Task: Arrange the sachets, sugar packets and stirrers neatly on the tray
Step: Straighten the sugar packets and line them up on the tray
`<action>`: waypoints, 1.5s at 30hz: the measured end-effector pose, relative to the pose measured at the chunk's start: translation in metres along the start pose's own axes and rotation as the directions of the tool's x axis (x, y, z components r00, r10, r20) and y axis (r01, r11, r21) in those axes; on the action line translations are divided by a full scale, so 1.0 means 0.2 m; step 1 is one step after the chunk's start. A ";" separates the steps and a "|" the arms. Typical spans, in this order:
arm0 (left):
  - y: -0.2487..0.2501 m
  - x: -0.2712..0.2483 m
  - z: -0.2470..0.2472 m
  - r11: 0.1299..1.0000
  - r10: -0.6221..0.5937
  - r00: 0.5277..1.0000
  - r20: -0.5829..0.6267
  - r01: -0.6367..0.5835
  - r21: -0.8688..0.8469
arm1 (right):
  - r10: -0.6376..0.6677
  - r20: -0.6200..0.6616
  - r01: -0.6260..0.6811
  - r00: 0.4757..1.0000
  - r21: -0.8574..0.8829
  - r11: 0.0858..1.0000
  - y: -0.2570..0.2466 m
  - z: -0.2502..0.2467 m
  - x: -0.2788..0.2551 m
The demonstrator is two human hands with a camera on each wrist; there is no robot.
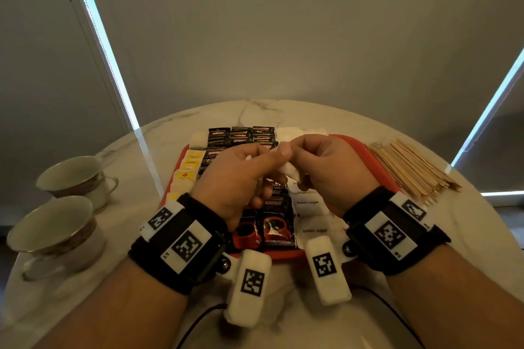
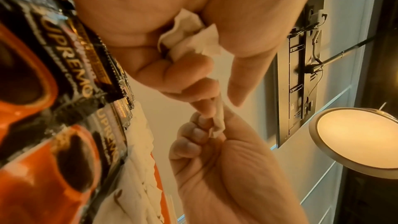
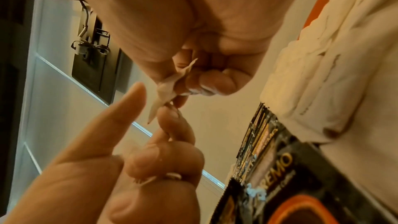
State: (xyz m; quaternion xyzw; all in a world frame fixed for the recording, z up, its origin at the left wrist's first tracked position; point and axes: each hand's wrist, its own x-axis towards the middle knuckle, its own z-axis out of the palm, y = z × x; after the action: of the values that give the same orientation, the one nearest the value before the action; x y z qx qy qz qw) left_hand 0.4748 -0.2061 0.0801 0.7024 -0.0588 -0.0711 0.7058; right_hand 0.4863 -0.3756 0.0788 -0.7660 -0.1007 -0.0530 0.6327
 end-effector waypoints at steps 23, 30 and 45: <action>0.02 0.04 -0.01 0.952 -0.081 0.958 -0.275 -0.007 -0.305 | 0.418 -0.197 -0.452 0.887 -0.181 0.873 0.02 -0.22 0.30; 0.03 0.05 -0.01 0.953 -0.098 0.955 -0.281 0.008 -0.304 | 0.458 -0.204 -0.501 0.865 -0.310 0.808 0.02 -0.18 0.34; 0.04 0.04 -0.01 0.931 -0.164 0.958 -0.234 0.071 -0.359 | 0.376 -0.177 -0.414 0.910 -0.461 0.785 -0.02 -0.10 0.33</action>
State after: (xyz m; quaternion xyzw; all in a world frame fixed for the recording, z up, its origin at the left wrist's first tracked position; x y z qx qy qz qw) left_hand 0.4836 -0.2056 0.0881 0.5724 0.0904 -0.0301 0.8144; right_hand 0.5511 -0.3883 0.1007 -0.9019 0.1026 0.0279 0.4186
